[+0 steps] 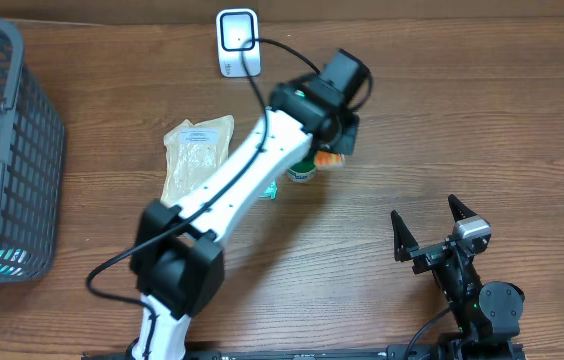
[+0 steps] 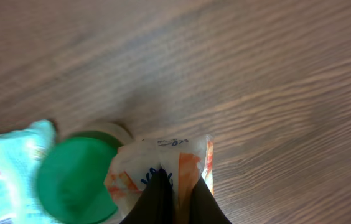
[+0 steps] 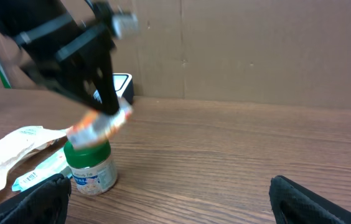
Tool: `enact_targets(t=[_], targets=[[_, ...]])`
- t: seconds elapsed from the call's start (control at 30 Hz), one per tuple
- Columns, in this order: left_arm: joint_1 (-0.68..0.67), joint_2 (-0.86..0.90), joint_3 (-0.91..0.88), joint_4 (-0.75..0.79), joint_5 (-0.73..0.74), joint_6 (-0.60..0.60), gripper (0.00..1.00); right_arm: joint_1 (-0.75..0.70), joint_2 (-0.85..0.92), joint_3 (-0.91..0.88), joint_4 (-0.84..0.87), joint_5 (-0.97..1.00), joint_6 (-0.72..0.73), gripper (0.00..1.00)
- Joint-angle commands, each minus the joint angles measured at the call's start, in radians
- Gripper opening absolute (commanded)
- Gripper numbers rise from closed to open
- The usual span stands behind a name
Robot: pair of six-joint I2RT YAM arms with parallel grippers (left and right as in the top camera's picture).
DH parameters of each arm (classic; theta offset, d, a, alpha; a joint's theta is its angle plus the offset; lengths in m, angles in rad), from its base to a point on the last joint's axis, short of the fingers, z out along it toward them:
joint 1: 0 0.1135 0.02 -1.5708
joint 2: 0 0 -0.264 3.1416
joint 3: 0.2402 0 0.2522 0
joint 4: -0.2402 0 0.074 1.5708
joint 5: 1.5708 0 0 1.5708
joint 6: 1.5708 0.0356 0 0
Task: Scan the item barcode
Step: 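Carry the orange tissue pack past the scanner and place it right of the jar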
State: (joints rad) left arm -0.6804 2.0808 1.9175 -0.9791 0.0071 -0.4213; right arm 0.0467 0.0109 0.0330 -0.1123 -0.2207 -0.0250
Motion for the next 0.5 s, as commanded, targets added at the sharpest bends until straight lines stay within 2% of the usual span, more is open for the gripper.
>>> enact_targets(t=[0.0,0.13,0.2,0.3,0.47], targets=[[-0.011,0.062,-0.006,0.0,-0.015,-0.065,0.05,0.005,-0.008,-0.006,0.006,0.0,0.006,1.0],[-0.016,0.093,-0.007,0.0,-0.014,-0.064,0.5,0.005,-0.008,-0.006,0.006,0.0,0.006,1.0],[-0.014,0.09,-0.003,0.005,-0.014,-0.057,0.64,0.005,-0.008,-0.006,0.006,0.0,0.006,1.0],[0.0,0.079,0.019,0.003,-0.015,-0.045,0.69,0.005,-0.008,-0.006,0.006,0.0,0.006,1.0],[0.059,0.03,0.133,-0.097,-0.036,-0.009,0.69,0.005,-0.008,-0.006,0.006,0.0,0.005,1.0]])
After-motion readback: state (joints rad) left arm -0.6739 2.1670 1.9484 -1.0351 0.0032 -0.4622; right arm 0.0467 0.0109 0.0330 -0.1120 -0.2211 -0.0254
